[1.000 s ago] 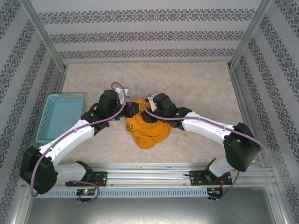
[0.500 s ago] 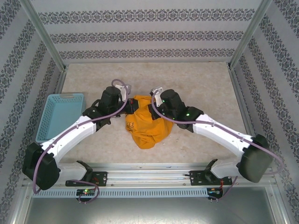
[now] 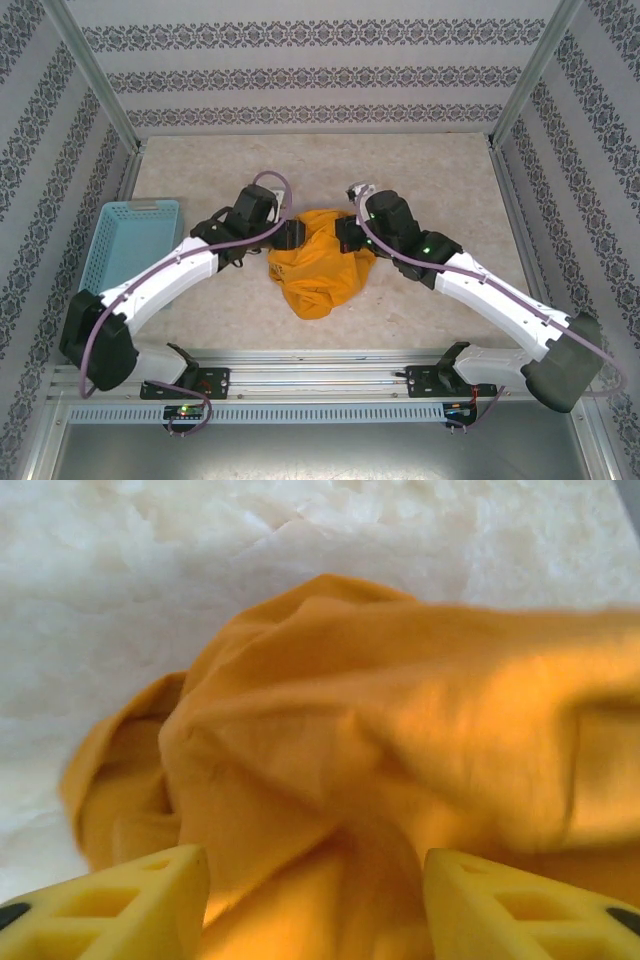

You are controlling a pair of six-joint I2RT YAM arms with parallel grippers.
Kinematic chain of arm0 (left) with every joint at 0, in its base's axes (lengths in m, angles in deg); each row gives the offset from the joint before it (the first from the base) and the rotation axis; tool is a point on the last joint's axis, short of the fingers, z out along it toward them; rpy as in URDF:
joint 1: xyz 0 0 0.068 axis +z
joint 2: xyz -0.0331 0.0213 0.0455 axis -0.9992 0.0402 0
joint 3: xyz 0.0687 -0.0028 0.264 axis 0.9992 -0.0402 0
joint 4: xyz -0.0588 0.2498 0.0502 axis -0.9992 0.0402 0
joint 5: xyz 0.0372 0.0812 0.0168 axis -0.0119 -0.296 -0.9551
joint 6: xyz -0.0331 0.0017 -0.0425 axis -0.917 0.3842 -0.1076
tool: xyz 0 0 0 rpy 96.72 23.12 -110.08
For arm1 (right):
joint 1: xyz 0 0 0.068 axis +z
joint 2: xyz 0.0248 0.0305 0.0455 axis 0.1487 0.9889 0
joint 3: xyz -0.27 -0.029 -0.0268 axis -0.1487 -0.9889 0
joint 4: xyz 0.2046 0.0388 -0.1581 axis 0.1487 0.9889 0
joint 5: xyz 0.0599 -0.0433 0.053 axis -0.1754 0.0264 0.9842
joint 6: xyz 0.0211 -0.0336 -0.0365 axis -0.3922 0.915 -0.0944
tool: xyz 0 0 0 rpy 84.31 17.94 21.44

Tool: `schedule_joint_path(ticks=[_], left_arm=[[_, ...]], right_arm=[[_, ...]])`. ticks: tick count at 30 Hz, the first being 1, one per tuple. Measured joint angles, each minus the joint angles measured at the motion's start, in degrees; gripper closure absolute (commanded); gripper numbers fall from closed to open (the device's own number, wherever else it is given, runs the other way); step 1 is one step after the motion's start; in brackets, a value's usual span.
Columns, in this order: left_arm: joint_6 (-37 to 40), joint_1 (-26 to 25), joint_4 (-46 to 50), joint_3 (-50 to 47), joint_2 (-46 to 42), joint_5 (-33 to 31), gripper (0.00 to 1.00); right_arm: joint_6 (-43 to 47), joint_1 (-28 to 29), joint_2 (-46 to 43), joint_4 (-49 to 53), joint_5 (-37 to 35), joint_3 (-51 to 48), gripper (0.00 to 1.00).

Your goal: Fold the inside-out t-shirt

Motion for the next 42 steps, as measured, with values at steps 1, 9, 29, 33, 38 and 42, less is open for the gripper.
schedule_joint_path(ticks=[1, 9, 29, 33, 38, 42], left_arm=[[0.6, -2.0, 0.0, -0.8, -1.8, -2.2, 0.33], [3.1, -17.4, -8.4, -7.8, -9.2, -11.8, 0.16], [0.1, -10.8, -13.2, -5.9, 11.4, -16.3, 1.0], [2.1, -10.8, -12.8, -4.5, 11.4, -19.2, 1.0], [5.8, -9.7, -12.5, -2.8, 9.1, -21.0, 1.0], [8.9, -7.8, -13.0, -1.9, 2.5, -18.8, 0.92]], right_arm=[[-0.7, -0.2, -0.2, 0.7, -1.2, 0.0, 1.0], [-7.6, -0.5, -0.3, 2.9, -5.8, 0.6, 1.0], [-7.2, -5.5, -9.2, 15.2, -6.9, 2.3, 1.0], [-4.4, -5.5, -9.3, 18.8, -5.7, 4.3, 1.0], [-2.4, -6.6, -11.8, 21.7, -4.3, 6.0, 1.0], [-2.6, -6.6, -13.7, 19.9, -2.0, 6.3, 1.0]])
